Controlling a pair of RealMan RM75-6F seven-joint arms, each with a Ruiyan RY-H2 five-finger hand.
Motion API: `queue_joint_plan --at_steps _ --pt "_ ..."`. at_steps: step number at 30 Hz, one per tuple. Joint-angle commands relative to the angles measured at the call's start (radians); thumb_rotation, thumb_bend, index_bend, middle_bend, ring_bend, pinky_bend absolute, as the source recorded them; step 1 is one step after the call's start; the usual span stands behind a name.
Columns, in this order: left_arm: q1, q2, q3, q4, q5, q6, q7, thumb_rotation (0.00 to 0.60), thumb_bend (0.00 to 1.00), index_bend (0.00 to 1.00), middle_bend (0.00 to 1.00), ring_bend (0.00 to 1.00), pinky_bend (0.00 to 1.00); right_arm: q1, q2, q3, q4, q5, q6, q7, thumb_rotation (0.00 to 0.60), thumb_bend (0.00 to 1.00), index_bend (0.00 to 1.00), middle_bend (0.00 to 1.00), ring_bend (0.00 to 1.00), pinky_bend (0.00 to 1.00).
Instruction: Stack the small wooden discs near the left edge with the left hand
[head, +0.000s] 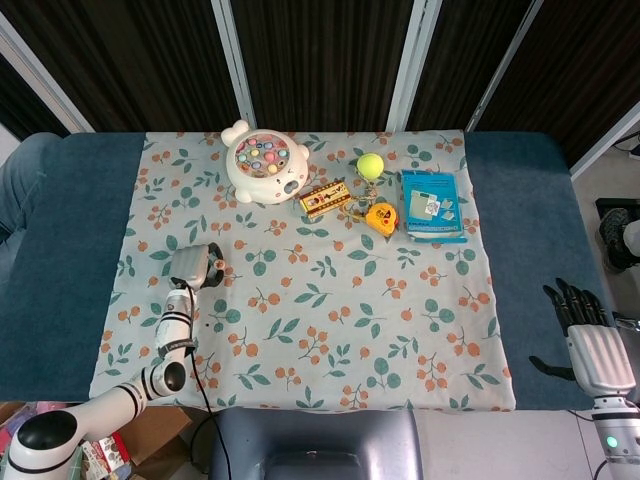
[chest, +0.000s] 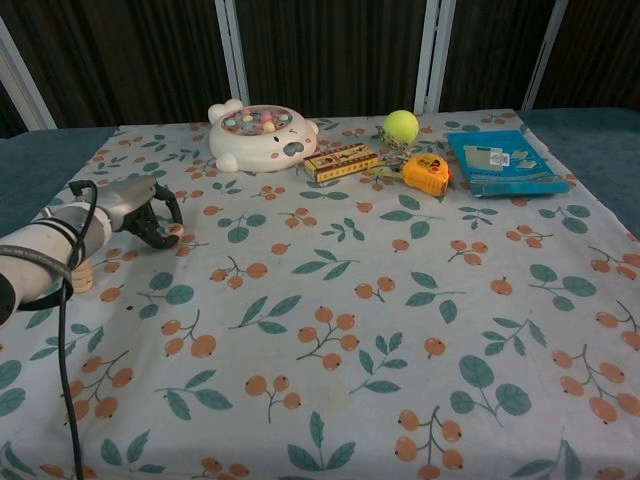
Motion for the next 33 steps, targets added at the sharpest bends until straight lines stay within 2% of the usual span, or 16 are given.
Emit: queue_joint_plan --at_steps 1,7,11,16,19,22,24,27,33 --pt "0.001 -0.001 -0.001 0.004 0.001 -0.002 0.000 0.600 0.38 0.47 1.00 1.00 1.00 0.000 0.000 0.000 0.000 0.000 -0.001 0.000 0.600 0.15 0.00 0.00 0.00 0.00" --pt "0.005 0.006 -0.003 -0.003 0.008 -0.003 -0.005 0.600 0.38 0.51 1.00 1.00 1.00 0.000 -0.001 0.000 0.000 0.000 -0.002 -0.002 0.600 0.15 0.00 0.00 0.00 0.00" --pt "0.017 0.032 -0.002 -0.051 0.034 0.025 -0.019 0.600 0.38 0.52 1.00 1.00 1.00 0.001 -0.002 0.000 0.000 -0.002 -0.002 -0.002 0.600 0.15 0.00 0.00 0.00 0.00" --pt "0.054 0.107 0.007 -0.193 0.080 0.092 -0.032 0.600 0.38 0.52 1.00 1.00 1.00 0.002 -0.002 -0.003 -0.001 -0.008 -0.003 -0.002 0.600 0.15 0.00 0.00 0.00 0.00" --pt "0.087 0.188 0.014 -0.329 0.092 0.100 -0.043 0.600 0.38 0.52 1.00 1.00 1.00 0.003 -0.003 -0.005 -0.002 -0.013 -0.003 -0.005 0.600 0.15 0.00 0.00 0.00 0.00" --pt "0.123 0.297 0.039 -0.479 0.075 0.061 -0.043 0.600 0.38 0.51 1.00 1.00 1.00 0.005 -0.006 -0.007 -0.002 -0.015 -0.007 -0.010 0.600 0.15 0.00 0.00 0.00 0.00" --pt "0.148 0.344 0.053 -0.545 0.088 0.091 -0.039 0.600 0.38 0.51 1.00 1.00 1.00 0.006 -0.008 -0.009 -0.003 -0.019 -0.009 -0.015 0.600 0.15 0.00 0.00 0.00 0.00" --pt "0.179 0.387 0.070 -0.603 0.109 0.122 -0.056 0.600 0.38 0.51 1.00 1.00 1.00 0.009 -0.011 -0.013 -0.006 -0.028 -0.011 -0.022 0.600 0.15 0.00 0.00 0.00 0.00" --pt "0.217 0.435 0.107 -0.642 0.155 0.157 -0.080 0.600 0.38 0.51 1.00 1.00 1.00 0.012 -0.018 -0.015 -0.006 -0.033 -0.013 -0.035 0.600 0.15 0.00 0.00 0.00 0.00"
